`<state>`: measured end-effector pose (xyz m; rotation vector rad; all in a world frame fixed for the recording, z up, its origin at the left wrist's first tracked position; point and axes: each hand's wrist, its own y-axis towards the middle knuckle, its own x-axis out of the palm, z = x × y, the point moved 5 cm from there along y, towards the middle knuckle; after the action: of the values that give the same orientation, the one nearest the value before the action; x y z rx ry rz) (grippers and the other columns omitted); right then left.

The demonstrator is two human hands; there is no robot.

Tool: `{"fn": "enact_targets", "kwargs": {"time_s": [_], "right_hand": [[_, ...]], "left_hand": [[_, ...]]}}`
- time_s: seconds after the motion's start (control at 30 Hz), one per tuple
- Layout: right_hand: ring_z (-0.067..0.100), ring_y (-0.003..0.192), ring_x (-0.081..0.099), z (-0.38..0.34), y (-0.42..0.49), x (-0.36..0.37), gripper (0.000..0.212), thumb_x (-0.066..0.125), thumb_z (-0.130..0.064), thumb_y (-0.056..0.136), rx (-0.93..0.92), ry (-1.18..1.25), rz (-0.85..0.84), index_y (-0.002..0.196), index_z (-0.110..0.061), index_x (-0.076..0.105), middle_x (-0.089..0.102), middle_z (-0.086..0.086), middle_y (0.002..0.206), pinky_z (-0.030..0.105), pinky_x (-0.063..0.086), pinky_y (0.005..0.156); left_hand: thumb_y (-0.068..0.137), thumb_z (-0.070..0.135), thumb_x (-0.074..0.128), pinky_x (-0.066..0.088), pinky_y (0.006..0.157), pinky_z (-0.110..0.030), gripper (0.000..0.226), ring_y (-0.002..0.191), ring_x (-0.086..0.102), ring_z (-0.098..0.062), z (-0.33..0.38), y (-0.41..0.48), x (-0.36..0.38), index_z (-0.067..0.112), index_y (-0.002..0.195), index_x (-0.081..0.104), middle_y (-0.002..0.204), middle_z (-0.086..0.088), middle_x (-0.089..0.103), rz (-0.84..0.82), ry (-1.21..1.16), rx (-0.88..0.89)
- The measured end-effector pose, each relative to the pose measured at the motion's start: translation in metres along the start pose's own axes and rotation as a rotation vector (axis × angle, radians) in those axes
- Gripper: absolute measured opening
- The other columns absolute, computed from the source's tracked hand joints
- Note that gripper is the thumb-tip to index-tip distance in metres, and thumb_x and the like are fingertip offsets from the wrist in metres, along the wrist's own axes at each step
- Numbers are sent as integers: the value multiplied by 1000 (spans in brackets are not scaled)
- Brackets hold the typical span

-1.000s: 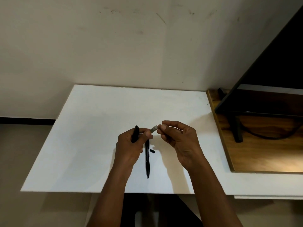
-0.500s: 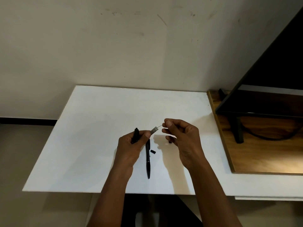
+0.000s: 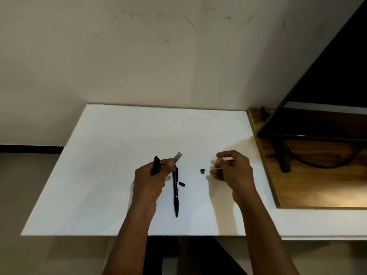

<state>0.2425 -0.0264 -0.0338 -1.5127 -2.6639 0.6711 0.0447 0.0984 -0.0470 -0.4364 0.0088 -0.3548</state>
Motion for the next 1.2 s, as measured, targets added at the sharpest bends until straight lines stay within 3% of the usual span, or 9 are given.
{"fn": "enact_targets", "kwargs": {"time_s": [0.13, 0.2, 0.3, 0.57, 0.77, 0.87, 1.03, 1.13, 1.2], "right_hand": [[16, 62, 72, 0, -2, 11, 10, 67, -9, 90, -152, -410, -19, 89, -10, 77, 75, 4, 70, 32, 61, 70], [19, 78, 73, -2, -4, 16, 10, 69, -15, 89, -209, -572, -8, 89, -14, 79, 77, 3, 79, 33, 58, 78], [19, 95, 68, -4, -7, 22, 14, 67, -16, 90, -251, -728, 16, 93, -16, 80, 77, 0, 95, 26, 49, 74], [24, 91, 66, -5, -12, 32, 18, 62, -12, 90, -282, -832, 32, 88, -10, 79, 78, 3, 92, 29, 50, 73], [17, 66, 54, -4, -14, 36, 18, 74, -22, 82, -230, -808, 67, 73, -7, 70, 71, 1, 74, 23, 30, 53], [22, 78, 66, -3, -14, 38, 11, 75, -20, 80, -213, -821, 79, 81, -10, 74, 74, 1, 83, 22, 33, 59], [21, 71, 67, 8, -10, 30, 10, 84, -13, 68, 6, -539, -37, 71, -7, 78, 73, 3, 71, 30, 53, 66], [18, 55, 62, 11, -10, 27, 10, 87, -7, 68, 210, -59, -164, 72, -2, 79, 71, 9, 64, 25, 56, 58], [15, 57, 65, 8, -13, 32, 9, 86, -5, 70, 347, 307, -266, 76, -2, 80, 72, 9, 70, 23, 57, 58]], "left_hand": [[87, 23, 76, 32, 40, -14, 5, 40, 43, -4, -1, 0, 0, 20, 88, 79, 87, -6, 80, -3, 7, 0], [87, 25, 76, 32, 39, -13, 7, 43, 39, -7, -2, 0, 0, 20, 89, 80, 85, -3, 81, -14, 26, 0], [87, 27, 75, 33, 40, -13, 10, 41, 40, -6, -2, -1, 1, 19, 91, 80, 83, 0, 80, -26, 69, -1], [88, 27, 74, 36, 41, -13, 10, 41, 43, -5, -2, -2, 2, 20, 92, 79, 82, 3, 81, -39, 107, -8], [88, 26, 74, 36, 41, -11, 10, 38, 44, -2, -1, -2, 4, 18, 92, 78, 80, 3, 80, -38, 99, -10], [88, 25, 74, 36, 40, -11, 10, 38, 44, -2, -1, -2, 4, 17, 92, 79, 80, 2, 80, -38, 102, -9], [88, 25, 75, 35, 40, -12, 10, 39, 43, -3, -1, -2, 5, 17, 91, 79, 82, 0, 80, -54, 108, -9], [87, 26, 76, 35, 42, -13, 9, 42, 42, -4, -3, -2, 7, 19, 90, 80, 86, -4, 80, -73, 110, -16], [85, 26, 77, 34, 41, -14, 8, 42, 41, -5, -4, -2, 8, 20, 88, 80, 81, -7, 77, -82, 100, -29]]}}
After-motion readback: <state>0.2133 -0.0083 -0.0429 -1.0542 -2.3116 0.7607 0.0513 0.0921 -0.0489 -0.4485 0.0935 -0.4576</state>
